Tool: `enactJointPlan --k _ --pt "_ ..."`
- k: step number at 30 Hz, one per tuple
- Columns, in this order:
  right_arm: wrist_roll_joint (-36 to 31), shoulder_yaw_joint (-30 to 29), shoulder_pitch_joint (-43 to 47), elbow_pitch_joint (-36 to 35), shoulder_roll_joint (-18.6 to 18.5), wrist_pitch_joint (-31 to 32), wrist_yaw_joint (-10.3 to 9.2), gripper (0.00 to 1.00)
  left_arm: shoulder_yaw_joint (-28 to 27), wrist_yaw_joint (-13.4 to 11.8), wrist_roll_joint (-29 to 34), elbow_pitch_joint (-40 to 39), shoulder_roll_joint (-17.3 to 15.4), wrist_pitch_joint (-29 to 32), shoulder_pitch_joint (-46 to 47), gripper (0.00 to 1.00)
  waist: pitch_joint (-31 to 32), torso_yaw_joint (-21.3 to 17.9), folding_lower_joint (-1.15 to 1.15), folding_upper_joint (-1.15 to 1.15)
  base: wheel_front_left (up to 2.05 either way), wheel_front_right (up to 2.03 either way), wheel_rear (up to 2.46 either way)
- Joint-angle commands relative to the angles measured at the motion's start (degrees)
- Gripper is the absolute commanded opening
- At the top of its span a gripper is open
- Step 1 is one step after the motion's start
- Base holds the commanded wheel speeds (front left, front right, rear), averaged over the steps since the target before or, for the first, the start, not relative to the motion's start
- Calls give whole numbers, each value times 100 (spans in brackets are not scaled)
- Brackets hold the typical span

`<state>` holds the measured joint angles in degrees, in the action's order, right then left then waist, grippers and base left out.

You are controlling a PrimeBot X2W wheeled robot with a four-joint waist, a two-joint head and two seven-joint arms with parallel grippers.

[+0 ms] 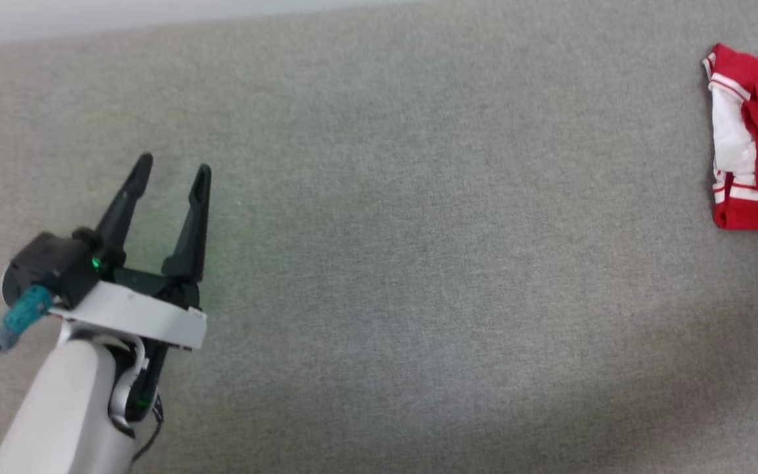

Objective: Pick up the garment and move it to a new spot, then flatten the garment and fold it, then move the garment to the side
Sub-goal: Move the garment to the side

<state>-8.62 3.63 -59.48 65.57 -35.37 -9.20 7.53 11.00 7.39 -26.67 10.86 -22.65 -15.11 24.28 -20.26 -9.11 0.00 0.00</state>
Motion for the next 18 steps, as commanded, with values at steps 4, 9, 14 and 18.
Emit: enactJointPlan --k 4,9,14,18 --pt "99 -152 280 47 217 -231 -9 100 -91 16 77 39 66 3 -274 100 422 202 0 0 0 0 0" --pt "296 -326 622 70 424 -454 -9 100 -221 13 96 61 171 3 -563 100 795 393 0 0 0 0 0" --pt "512 -417 1050 -35 661 -558 -9 100 -359 14 83 113 239 4 -887 100 1167 584 0 0 0 0 0" --pt "763 -442 1521 -196 804 -589 -9 100 -474 13 88 139 302 3 -1201 100 1468 749 0 0 0 0 0"
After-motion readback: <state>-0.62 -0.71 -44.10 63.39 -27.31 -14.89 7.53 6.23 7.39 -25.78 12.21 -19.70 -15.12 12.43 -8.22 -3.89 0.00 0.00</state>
